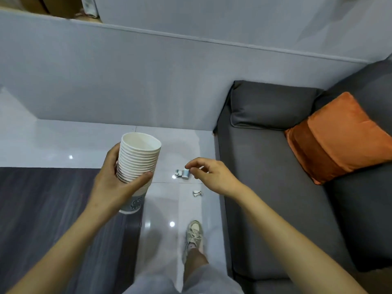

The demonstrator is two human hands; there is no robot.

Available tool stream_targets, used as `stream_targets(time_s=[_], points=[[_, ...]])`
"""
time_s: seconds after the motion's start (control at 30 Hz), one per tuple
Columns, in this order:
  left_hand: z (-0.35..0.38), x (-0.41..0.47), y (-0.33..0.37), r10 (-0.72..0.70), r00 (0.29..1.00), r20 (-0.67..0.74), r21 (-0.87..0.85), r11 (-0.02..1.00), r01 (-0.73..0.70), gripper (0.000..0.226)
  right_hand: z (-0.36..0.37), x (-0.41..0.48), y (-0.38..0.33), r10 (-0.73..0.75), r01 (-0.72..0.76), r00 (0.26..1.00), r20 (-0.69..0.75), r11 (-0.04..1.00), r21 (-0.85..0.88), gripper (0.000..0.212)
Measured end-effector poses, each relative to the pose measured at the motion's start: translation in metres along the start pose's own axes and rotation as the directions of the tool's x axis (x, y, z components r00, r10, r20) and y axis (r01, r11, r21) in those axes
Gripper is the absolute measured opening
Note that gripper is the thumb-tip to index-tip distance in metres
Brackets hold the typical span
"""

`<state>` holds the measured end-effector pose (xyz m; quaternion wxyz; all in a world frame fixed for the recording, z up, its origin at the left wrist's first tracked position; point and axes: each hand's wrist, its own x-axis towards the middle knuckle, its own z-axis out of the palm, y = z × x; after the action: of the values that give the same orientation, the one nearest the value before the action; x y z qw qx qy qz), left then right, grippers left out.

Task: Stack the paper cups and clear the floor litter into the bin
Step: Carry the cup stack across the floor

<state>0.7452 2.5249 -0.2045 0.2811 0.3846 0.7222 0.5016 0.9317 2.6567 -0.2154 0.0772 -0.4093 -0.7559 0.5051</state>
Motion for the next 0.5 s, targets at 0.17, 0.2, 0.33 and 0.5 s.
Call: stream_targets(time_s=[0.17, 0.2, 0.33, 0.5], points=[[0.043, 0.078, -0.009, 0.002, 1.000, -0.011, 0.016, 1.000, -0.002, 0.091, -0.046, 0.078, 0.023, 0.011, -0.009, 0.999, 0.051, 0.999, -0.046, 0.015], [0.051, 0.090, -0.015, -0.001, 1.000, 0.000, 0.022, 1.000, 0.001, 0.089, -0.051, 0.091, 0.031, 0.018, -0.015, 0.999, 0.044, 0.998, -0.058, 0.015], [0.085, 0.140, -0.075, -0.018, 0.998, 0.054, 0.052, 0.999, 0.015, 0.086, -0.041, 0.153, 0.093, 0.090, -0.086, 0.995, 0.049, 0.994, -0.072, 0.015], [0.144, 0.184, -0.226, -0.065, 0.994, 0.093, 0.099, 0.993, 0.056, 0.090, 0.017, 0.240, 0.231, 0.176, -0.171, 0.984, 0.035, 0.977, -0.131, 0.017]])
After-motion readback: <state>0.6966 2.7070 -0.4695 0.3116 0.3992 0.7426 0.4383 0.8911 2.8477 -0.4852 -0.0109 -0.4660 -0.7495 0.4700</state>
